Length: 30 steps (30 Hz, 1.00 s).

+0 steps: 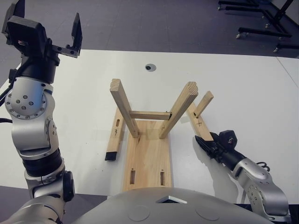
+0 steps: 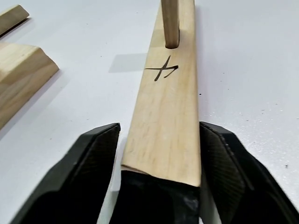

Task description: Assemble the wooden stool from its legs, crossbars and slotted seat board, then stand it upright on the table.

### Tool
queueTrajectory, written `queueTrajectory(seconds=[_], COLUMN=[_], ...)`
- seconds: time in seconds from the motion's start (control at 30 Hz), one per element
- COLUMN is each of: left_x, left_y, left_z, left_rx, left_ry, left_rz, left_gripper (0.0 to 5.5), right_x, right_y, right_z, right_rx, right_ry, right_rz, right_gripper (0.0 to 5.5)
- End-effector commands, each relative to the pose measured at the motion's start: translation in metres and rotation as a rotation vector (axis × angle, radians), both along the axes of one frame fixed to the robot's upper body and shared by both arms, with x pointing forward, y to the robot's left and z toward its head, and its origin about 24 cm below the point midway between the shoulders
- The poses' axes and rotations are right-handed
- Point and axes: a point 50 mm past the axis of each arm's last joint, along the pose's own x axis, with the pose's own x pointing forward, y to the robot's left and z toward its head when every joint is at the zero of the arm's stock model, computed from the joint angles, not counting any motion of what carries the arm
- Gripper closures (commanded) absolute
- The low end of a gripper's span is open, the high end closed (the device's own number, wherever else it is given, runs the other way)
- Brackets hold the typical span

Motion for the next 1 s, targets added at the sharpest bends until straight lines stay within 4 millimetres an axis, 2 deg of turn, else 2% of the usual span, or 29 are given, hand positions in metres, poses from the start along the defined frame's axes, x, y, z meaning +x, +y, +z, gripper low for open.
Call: queueTrajectory(seconds=[0.03,0.33,0.4,0.47,0.57,0.63,0.67,0.77,0.83,0.93,1.0], left_x=[0.003,0.008,0.01,0.014,0.018,0.016,0.01,-0.009,-0.013,-0.013,-0.017], left_y=[-0.001,-0.001,0.003,0.008,0.005,-0.002,-0.01,-0.027,-0.035,-0.045,-0.053], left_z=[0.004,0.009,0.009,0.008,0.002,0.006,0.011,0.02,0.018,0.021,0.028], left_rx=[0.016,0.023,-0.067,-0.265,-0.476,-0.555,-0.566,-0.561,-0.55,-0.578,-0.602], left_ry=[0.004,-0.005,0.0,0.031,0.117,0.157,0.18,0.269,0.348,0.427,0.451], left_rz=[-0.016,-0.029,-0.06,-0.148,-0.386,-0.557,-0.697,-1.031,-1.133,-1.243,-1.348], left_gripper=[0.12,0.12,0.12,0.12,0.12,0.12,0.12,0.12,0.12,0.12,0.12], right_x=[-0.006,0.007,0.029,0.05,0.074,0.085,0.088,0.083,0.075,0.063,0.055], right_y=[-0.002,0.005,0.005,0.004,0.002,0.001,0.003,0.009,0.014,0.032,0.044], right_z=[-0.012,-0.007,0.014,0.039,0.08,0.112,0.133,0.185,0.206,0.22,0.22], right_rx=[-0.006,0.074,0.173,0.304,0.489,0.598,0.672,0.858,0.927,0.945,0.964], right_ry=[0.082,0.035,-0.107,-0.243,-0.392,-0.483,-0.541,-0.666,-0.694,-0.655,-0.612], right_rz=[-0.021,-0.065,-0.072,-0.059,0.07,0.158,0.224,0.435,0.564,0.756,0.852], right_gripper=[3.27,3.39,3.39,3.4,3.43,3.43,3.43,3.43,3.43,3.43,3.43])
